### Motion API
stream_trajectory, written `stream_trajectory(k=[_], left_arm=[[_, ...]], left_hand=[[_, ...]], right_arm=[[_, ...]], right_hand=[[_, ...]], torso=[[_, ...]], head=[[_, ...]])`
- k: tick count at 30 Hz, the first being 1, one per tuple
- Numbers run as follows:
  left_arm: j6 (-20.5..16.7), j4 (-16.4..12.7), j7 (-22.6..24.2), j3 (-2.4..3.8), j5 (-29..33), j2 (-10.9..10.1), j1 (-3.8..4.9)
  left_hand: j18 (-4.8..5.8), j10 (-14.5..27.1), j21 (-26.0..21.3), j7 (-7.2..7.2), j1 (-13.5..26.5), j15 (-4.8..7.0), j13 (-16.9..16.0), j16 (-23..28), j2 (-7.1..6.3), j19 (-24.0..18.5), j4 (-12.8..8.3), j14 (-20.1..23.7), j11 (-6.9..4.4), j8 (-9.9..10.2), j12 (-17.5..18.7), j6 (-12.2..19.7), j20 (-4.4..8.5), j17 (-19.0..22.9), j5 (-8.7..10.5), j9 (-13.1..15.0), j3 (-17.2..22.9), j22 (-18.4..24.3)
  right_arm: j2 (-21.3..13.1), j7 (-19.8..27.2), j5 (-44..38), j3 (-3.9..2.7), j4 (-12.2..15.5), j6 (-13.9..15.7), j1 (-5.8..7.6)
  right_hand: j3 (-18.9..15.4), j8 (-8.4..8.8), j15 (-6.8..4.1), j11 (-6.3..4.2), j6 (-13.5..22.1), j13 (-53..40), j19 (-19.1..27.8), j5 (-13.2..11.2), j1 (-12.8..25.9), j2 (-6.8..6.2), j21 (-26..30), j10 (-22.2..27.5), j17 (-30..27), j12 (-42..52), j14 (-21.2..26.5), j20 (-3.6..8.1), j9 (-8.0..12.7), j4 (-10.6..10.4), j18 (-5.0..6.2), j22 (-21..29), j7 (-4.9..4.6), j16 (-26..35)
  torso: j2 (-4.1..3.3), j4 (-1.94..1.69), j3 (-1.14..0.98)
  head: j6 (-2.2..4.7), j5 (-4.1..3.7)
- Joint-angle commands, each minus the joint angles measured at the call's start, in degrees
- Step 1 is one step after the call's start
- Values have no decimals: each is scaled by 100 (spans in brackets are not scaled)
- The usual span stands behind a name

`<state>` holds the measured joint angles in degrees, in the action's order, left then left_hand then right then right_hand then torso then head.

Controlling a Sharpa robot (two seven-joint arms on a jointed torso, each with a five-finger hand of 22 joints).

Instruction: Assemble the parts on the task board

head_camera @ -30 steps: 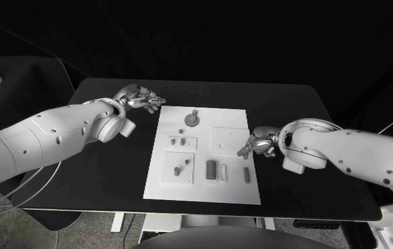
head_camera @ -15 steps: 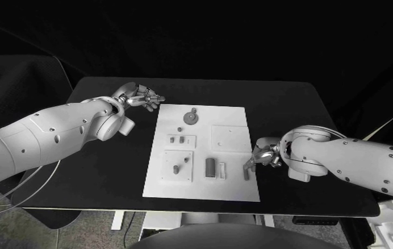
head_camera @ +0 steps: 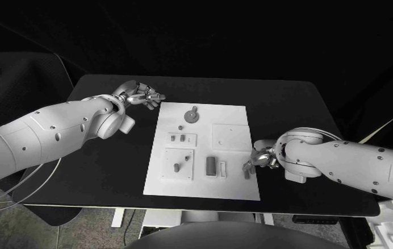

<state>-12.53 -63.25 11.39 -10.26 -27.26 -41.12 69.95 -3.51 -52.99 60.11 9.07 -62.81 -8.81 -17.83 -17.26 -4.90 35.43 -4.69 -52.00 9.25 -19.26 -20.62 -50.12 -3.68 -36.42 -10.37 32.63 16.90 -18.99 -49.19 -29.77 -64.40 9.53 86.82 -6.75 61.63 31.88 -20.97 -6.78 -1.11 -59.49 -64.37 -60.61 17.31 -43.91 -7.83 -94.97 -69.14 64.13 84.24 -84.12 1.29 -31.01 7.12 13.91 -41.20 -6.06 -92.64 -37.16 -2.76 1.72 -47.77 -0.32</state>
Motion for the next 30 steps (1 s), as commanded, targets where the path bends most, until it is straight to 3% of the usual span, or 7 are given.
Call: stream_trajectory(k=[1,11,21,30], left_arm=[[-23,-16,85,3,-3,8,3],[-32,-19,80,3,-3,4,3],[9,-25,92,3,-3,2,4],[11,-26,97,3,-3,2,4]], left_hand=[[-68,27,-38,6,39,3,5,21,0,-33,20,38,-8,29,19,34,11,5,-20,-8,-9,8],[-68,27,-38,6,39,3,5,21,1,-34,20,38,-8,28,21,32,11,5,-20,-7,-9,7],[-68,27,-38,7,39,3,4,21,2,-35,21,38,-8,27,22,30,12,6,-20,-7,-9,7],[-67,28,-38,7,38,3,4,21,3,-35,21,39,-7,26,24,28,12,7,-20,-6,-8,7]], right_arm=[[37,-38,-104,5,-17,-62,-12],[169,-81,-142,5,-145,-68,-46],[358,-252,-816,21,-245,-15,-140],[417,-316,-1334,42,-286,6,-184]], right_hand=[[22,-9,-31,-49,-211,3,24,-8,-52,13,-599,1,1,2,-255,5,9,-10,109,-3,-175,-24],[20,-12,-30,-48,-216,4,23,-9,-47,14,-599,-2,-1,1,-256,4,7,-16,109,-3,-174,-24],[19,-15,-30,-48,-221,5,23,-10,-42,13,-600,-6,39,1,-277,3,5,-20,109,-4,-173,-39],[168,-50,-29,-60,-264,14,16,0,-413,97,-627,-67,40,-12,-305,6,-33,88,109,-20,-157,-67]], torso=[[3,-2,2],[4,-2,4],[2,3,-3],[1,9,-7]], head=[[-1,6],[21,58],[10,59],[1,52]])
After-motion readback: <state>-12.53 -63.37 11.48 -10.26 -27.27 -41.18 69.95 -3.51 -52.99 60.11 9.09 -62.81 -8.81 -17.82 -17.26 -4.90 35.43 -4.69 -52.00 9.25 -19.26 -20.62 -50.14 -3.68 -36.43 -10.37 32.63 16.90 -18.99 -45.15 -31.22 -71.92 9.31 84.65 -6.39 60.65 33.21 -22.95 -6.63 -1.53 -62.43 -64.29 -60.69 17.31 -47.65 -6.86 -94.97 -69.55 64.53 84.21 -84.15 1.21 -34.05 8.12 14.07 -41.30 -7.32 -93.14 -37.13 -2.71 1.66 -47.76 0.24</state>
